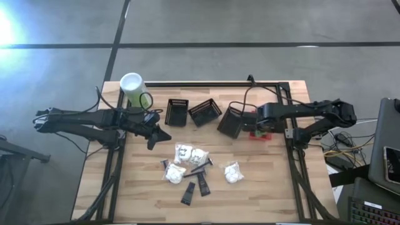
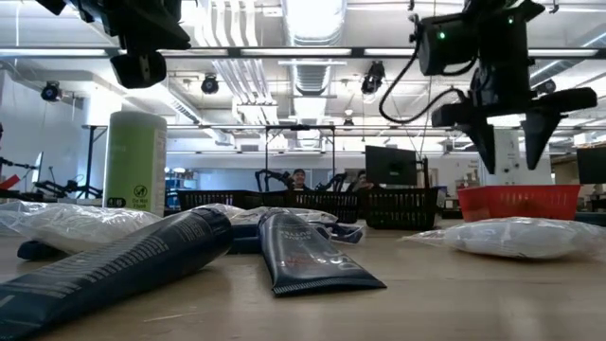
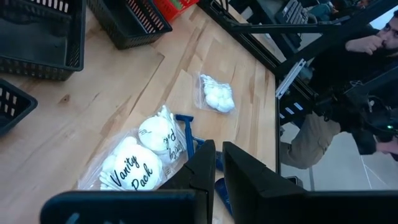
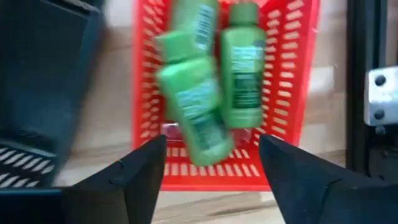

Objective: Pick & Place Travel size toiletries
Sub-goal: Put the cotton pack into the left black bin

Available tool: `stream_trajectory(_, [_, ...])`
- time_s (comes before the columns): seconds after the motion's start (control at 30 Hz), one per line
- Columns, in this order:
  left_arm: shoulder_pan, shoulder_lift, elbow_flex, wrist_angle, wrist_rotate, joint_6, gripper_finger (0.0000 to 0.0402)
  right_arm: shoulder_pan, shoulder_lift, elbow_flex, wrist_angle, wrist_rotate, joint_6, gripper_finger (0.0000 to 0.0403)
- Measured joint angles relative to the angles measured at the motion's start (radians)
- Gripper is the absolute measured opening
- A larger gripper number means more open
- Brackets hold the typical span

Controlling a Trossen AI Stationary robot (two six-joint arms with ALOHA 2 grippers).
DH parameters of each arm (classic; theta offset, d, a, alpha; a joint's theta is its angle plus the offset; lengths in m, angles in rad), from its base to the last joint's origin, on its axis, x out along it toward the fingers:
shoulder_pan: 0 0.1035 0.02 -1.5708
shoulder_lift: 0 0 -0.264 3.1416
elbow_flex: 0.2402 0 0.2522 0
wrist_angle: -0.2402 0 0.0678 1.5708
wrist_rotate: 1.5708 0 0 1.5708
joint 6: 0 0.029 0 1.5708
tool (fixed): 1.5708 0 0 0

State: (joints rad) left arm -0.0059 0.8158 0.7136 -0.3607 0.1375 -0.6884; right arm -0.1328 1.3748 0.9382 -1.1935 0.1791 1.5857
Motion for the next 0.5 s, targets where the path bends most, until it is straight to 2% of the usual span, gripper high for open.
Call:
stream_trajectory(0.23, [0.0,0.0,0.0,0.0,0.0,0.0,0.0035,0.134,0.039,0.129,0.034,0.008,-0.007,0.0298])
stream_trajectory(0.37, [0.0,0.0,0.0,0.001,-0.001,0.0,0.0035,0.256,0.132,0.212,0.052,-0.009,0.038,0.0312])
stream_trajectory(0.5, [0.0,0.0,0.0,0.001,-0.001,-0.002,0.0035,0.367,0.26,0.288,0.092,-0.08,0.064,0.0319])
